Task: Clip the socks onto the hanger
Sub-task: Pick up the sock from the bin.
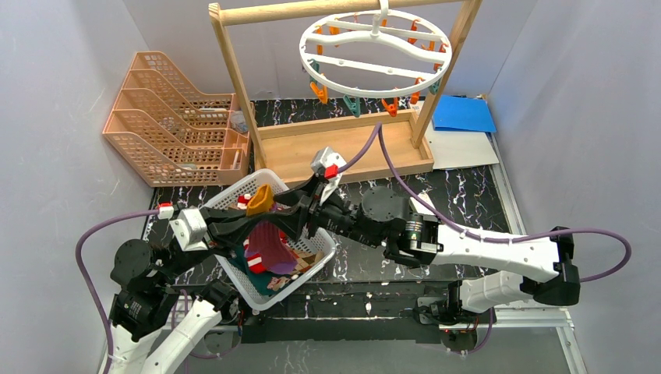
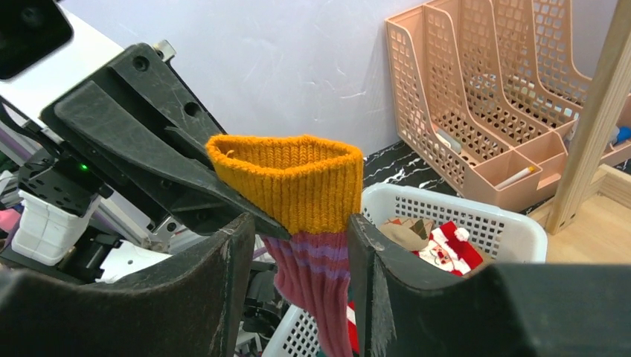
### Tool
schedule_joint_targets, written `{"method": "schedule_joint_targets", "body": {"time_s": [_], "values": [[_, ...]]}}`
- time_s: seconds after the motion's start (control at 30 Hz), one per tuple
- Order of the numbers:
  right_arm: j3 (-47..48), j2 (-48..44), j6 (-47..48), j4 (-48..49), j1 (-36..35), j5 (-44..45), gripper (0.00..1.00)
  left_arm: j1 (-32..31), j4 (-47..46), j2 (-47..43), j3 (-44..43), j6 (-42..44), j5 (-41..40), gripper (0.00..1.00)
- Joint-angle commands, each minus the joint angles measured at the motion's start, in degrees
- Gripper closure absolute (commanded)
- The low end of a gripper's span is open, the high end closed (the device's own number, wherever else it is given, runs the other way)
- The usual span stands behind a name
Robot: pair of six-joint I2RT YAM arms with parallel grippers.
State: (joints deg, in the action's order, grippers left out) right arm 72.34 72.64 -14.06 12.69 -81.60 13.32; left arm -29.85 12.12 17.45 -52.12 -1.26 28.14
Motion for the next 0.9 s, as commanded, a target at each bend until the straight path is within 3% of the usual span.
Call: {"method": "schedule_joint_targets", "body": {"time_s": [0.0, 0.4, 0.87], "values": [[4.1, 1.0, -1.1, 0.7, 0.0, 0.3, 0.43, -0.2, -0.3, -0.5, -0.8, 0.2, 1.5, 1.0], [0.5, -0.7, -3.1, 7.7, 0.0, 3.6, 0.4, -0.2, 0.3, -1.5, -0.2, 0.6, 2.2, 1.0], [3.2, 1.8, -4.3, 3.9, 0.0, 0.1, 0.46, -0.2, 0.4, -1.1, -0.7, 1.0, 2.2, 1.0]]}}
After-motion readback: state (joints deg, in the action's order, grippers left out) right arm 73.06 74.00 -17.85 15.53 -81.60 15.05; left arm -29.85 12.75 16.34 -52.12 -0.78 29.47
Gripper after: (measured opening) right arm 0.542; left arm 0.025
